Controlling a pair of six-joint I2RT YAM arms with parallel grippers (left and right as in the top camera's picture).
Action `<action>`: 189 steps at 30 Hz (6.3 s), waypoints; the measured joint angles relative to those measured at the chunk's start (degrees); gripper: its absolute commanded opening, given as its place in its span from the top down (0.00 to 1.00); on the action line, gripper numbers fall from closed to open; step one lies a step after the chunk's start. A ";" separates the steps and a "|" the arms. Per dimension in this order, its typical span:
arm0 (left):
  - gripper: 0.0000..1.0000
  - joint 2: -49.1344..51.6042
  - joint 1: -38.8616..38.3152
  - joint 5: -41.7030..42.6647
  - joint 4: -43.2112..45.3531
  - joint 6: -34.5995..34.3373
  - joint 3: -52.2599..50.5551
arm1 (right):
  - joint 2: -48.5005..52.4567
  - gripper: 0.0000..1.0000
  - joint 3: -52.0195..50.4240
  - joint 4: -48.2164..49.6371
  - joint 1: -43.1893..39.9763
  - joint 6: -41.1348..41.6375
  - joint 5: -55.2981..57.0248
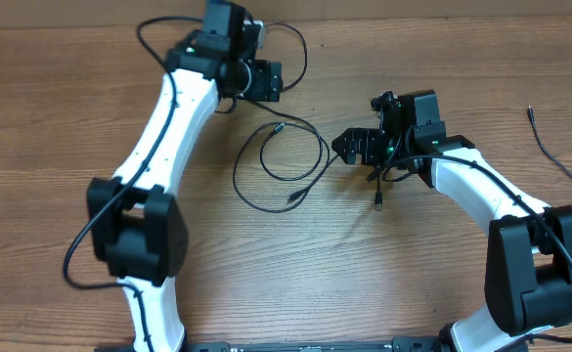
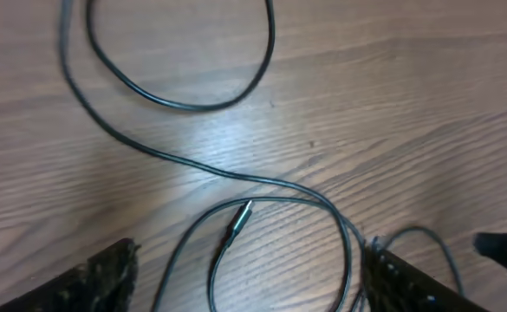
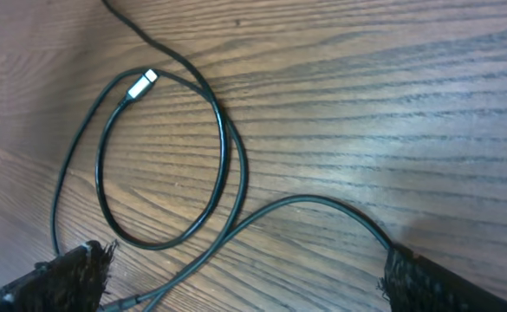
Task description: Untangle cables
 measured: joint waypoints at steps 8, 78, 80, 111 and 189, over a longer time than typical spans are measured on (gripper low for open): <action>0.38 4.39 -1.79 0.20 -2.05 5.79 0.00 | 0.00 0.00 0.00 -1.84 0.00 -0.20 0.17; 0.96 12.83 -5.92 -11.34 -1.03 19.39 -4.09 | 0.00 0.00 0.00 -2.56 0.00 -0.44 0.22; 0.96 12.83 -5.92 -11.58 -0.57 19.41 -4.07 | 0.00 0.00 0.00 -2.54 0.00 -0.42 0.17; 0.96 17.73 3.58 -18.49 16.44 4.57 20.98 | 0.00 0.00 0.00 -2.54 0.00 -0.39 0.22; 0.72 34.47 -1.03 -23.98 -11.67 -19.69 34.38 | 0.00 0.00 0.00 -2.54 0.00 -0.44 0.22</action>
